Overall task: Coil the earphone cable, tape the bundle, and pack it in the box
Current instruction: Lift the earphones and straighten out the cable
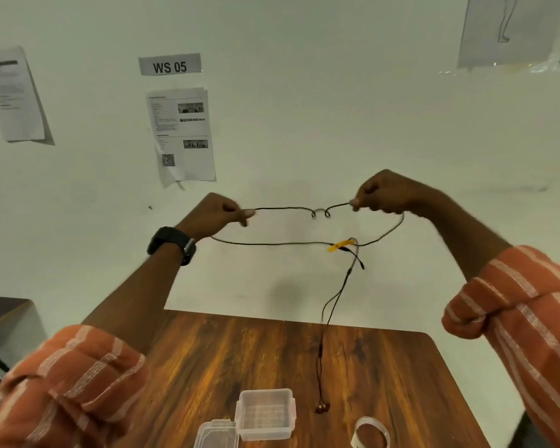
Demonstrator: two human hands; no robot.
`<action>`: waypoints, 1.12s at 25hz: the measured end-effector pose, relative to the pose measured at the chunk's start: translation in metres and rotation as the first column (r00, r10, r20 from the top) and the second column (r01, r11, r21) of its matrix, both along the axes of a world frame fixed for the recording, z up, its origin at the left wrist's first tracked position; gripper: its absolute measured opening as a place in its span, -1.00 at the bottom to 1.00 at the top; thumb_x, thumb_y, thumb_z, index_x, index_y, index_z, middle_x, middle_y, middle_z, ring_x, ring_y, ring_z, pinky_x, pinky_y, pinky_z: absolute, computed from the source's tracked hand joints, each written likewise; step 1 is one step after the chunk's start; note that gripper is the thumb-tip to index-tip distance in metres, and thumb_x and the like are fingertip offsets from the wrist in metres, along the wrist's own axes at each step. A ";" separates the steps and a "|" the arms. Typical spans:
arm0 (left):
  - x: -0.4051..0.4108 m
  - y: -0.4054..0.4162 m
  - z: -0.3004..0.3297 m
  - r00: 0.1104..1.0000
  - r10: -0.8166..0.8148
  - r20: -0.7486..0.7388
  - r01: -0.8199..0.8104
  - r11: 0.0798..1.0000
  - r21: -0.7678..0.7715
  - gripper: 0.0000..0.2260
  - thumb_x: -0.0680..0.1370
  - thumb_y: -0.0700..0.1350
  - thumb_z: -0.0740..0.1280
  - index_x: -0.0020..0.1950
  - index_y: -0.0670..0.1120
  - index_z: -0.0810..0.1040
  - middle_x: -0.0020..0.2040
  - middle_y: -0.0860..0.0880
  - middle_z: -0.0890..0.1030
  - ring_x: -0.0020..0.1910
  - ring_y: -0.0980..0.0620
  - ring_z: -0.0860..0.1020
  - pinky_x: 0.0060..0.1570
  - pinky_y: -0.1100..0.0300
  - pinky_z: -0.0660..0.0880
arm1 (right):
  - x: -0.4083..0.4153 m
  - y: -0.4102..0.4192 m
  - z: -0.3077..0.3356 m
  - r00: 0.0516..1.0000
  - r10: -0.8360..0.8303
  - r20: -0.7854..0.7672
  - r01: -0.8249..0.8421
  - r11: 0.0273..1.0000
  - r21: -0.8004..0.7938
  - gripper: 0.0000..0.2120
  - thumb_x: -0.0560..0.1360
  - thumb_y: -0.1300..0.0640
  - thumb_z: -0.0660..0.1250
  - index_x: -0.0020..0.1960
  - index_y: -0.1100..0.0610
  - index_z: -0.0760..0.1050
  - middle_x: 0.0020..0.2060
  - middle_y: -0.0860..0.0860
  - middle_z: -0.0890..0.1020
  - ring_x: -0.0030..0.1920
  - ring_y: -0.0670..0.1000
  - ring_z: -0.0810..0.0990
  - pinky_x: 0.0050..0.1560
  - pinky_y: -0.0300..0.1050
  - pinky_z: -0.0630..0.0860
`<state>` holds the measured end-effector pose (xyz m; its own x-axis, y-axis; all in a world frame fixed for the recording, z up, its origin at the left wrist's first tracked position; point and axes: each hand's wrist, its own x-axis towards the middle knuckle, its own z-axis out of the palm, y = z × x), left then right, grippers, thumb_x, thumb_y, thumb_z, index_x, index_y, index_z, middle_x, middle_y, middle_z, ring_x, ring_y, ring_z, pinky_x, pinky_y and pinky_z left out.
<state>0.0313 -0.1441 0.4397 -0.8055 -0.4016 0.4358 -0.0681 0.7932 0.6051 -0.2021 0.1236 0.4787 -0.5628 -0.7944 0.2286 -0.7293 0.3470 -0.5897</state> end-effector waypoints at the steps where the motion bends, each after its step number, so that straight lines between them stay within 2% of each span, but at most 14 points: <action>1: 0.010 -0.014 -0.003 1.000 0.020 0.003 -0.020 1.000 0.005 -0.74 0.51 0.00 0.43 -0.22 -0.19 0.70 -0.56 0.17 0.53 -0.50 0.33 0.44 -0.38 0.45 0.30 | -0.006 0.010 0.004 0.998 -0.032 -0.063 0.035 0.998 0.057 -0.80 0.48 0.00 0.45 -0.19 0.13 0.70 -0.46 0.01 0.44 -0.44 -0.02 0.25 -0.48 -0.23 0.14; 3: 0.024 -0.036 -0.008 0.998 0.069 0.007 -0.069 0.997 0.037 -0.73 0.52 0.03 0.40 -0.17 -0.15 0.72 -0.40 0.17 0.60 -0.34 0.27 0.50 -0.26 0.32 0.35 | -0.013 0.022 0.007 0.997 -0.036 -0.074 0.039 0.998 0.043 -0.80 0.50 -0.01 0.43 -0.19 0.10 0.71 -0.46 -0.02 0.44 -0.43 -0.02 0.26 -0.45 -0.19 0.18; 5: 0.023 -0.046 -0.011 0.994 0.095 0.048 -0.099 0.990 0.101 -0.73 0.57 0.02 0.34 -0.12 -0.15 0.72 -0.35 0.02 0.52 -0.35 0.09 0.43 -0.31 0.25 0.33 | -0.009 0.020 0.008 0.998 0.061 0.017 -0.058 0.991 -0.121 -0.84 0.52 0.06 0.40 -0.13 0.10 0.71 -0.44 0.01 0.43 -0.40 -0.01 0.31 -0.39 -0.15 0.23; 7: 0.017 -0.047 -0.014 0.986 0.100 0.131 -0.123 0.975 0.183 -0.81 0.60 -0.14 0.31 -0.07 -0.18 0.69 -0.38 -0.06 0.44 -0.41 0.03 0.34 -0.41 0.27 0.29 | -0.001 0.010 0.011 0.982 0.147 0.120 -0.107 0.950 -0.294 -0.84 0.53 0.09 0.39 -0.05 0.16 0.68 -0.38 0.04 0.44 -0.39 -0.01 0.38 -0.35 -0.14 0.28; 10: 0.010 -0.037 -0.014 0.975 0.035 0.219 -0.086 0.970 0.227 -0.82 0.52 -0.33 0.27 -0.05 -0.18 0.67 -0.37 -0.05 0.51 -0.39 0.02 0.37 -0.38 0.24 0.33 | 0.015 -0.006 0.021 0.975 0.164 0.151 -0.099 0.925 -0.368 -0.90 0.51 0.11 0.40 -0.11 0.12 0.66 -0.26 0.04 0.58 -0.32 -0.07 0.49 -0.30 -0.16 0.35; 12: 0.002 -0.021 -0.009 0.967 -0.099 0.233 0.025 0.953 0.301 -0.87 0.51 -0.27 0.34 -0.01 -0.16 0.65 -0.38 0.00 0.55 -0.34 0.01 0.42 -0.28 0.19 0.38 | 0.026 -0.019 0.025 0.974 0.172 0.147 -0.107 0.923 -0.371 -0.96 0.49 0.15 0.42 -0.12 0.10 0.64 -0.20 0.03 0.60 -0.30 -0.08 0.50 -0.30 -0.18 0.36; 14: -0.007 0.001 -0.003 0.945 -0.191 0.267 0.113 0.953 0.282 -0.74 0.45 -0.10 0.49 0.12 -0.09 0.61 -0.31 -0.01 0.60 -0.28 0.03 0.48 -0.20 0.18 0.44 | 0.038 -0.033 0.027 0.979 0.171 0.113 -0.115 0.914 -0.390 -0.97 0.47 0.15 0.46 -0.13 0.10 0.64 -0.23 0.02 0.59 -0.33 -0.09 0.46 -0.36 -0.21 0.33; 16: -0.018 0.023 -0.001 0.952 -0.225 0.208 0.169 0.952 0.256 -0.62 0.41 -0.03 0.53 0.17 -0.07 0.56 -0.32 -0.01 0.57 -0.30 0.04 0.46 -0.22 0.21 0.44 | 0.048 -0.045 0.028 0.988 0.147 0.039 -0.117 0.897 -0.426 -0.98 0.45 0.17 0.48 -0.16 0.10 0.65 -0.25 0.03 0.61 -0.41 -0.13 0.42 -0.43 -0.26 0.30; 18: -0.029 0.039 -0.001 0.968 -0.247 0.055 0.224 0.937 0.267 -0.69 0.45 -0.10 0.51 0.13 -0.13 0.55 -0.35 -0.01 0.52 -0.33 0.04 0.43 -0.28 0.23 0.41 | 0.053 -0.052 0.028 0.989 0.145 -0.036 -0.145 0.869 -0.473 -0.97 0.44 0.21 0.48 -0.16 0.17 0.65 -0.29 0.07 0.64 -0.49 -0.15 0.43 -0.46 -0.32 0.33; 20: -0.035 0.047 -0.001 0.967 -0.242 -0.078 0.254 0.934 0.252 -0.83 0.50 -0.17 0.43 0.08 -0.14 0.58 -0.28 -0.04 0.55 -0.29 0.03 0.49 -0.20 0.21 0.45 | 0.055 -0.055 0.028 0.986 0.137 -0.095 -0.167 0.853 -0.495 -0.93 0.44 0.21 0.47 -0.15 0.23 0.66 -0.33 0.10 0.65 -0.47 -0.13 0.47 -0.42 -0.31 0.37; 21: -0.036 0.049 0.000 0.956 -0.263 -0.132 0.292 0.908 0.299 -0.87 0.54 -0.21 0.37 0.08 -0.14 0.60 -0.26 -0.05 0.55 -0.28 0.02 0.52 -0.12 0.18 0.48 | 0.055 -0.055 0.028 0.985 0.127 -0.115 -0.168 0.854 -0.492 -0.92 0.44 0.20 0.47 -0.15 0.23 0.65 -0.33 0.09 0.66 -0.44 -0.15 0.49 -0.38 -0.30 0.38; 23: -0.038 0.056 0.002 0.920 -0.337 -0.198 0.390 0.770 0.505 -0.76 0.56 -0.28 0.22 0.14 -0.19 0.62 -0.33 -0.03 0.45 -0.35 -0.01 0.50 -0.03 0.10 0.53 | 0.055 -0.054 0.027 0.985 0.110 -0.131 -0.160 0.864 -0.478 -0.92 0.45 0.20 0.47 -0.15 0.22 0.65 -0.33 0.06 0.66 -0.38 -0.19 0.52 -0.31 -0.30 0.38; 25: -0.039 0.064 0.005 0.912 -0.364 -0.190 0.401 0.686 0.607 -0.69 0.58 -0.23 0.15 0.17 -0.21 0.63 -0.38 0.01 0.30 -0.46 0.04 0.31 -0.18 0.11 0.52 | 0.056 -0.050 0.027 0.986 0.130 -0.109 -0.166 0.862 -0.479 -0.94 0.46 0.21 0.45 -0.16 0.20 0.64 -0.31 0.05 0.66 -0.31 -0.14 0.56 -0.28 -0.29 0.40; 28: -0.039 0.072 0.008 0.935 -0.345 -0.086 0.330 0.755 0.567 -0.67 0.63 -0.02 0.19 0.14 -0.19 0.65 -0.38 0.05 0.23 -0.48 0.09 0.12 -0.44 0.23 0.19 | 0.060 -0.042 0.029 0.982 0.187 -0.038 -0.179 0.840 -0.512 -0.93 0.49 0.28 0.42 -0.17 0.18 0.60 -0.31 0.04 0.65 -0.34 -0.25 0.59 -0.37 -0.47 0.38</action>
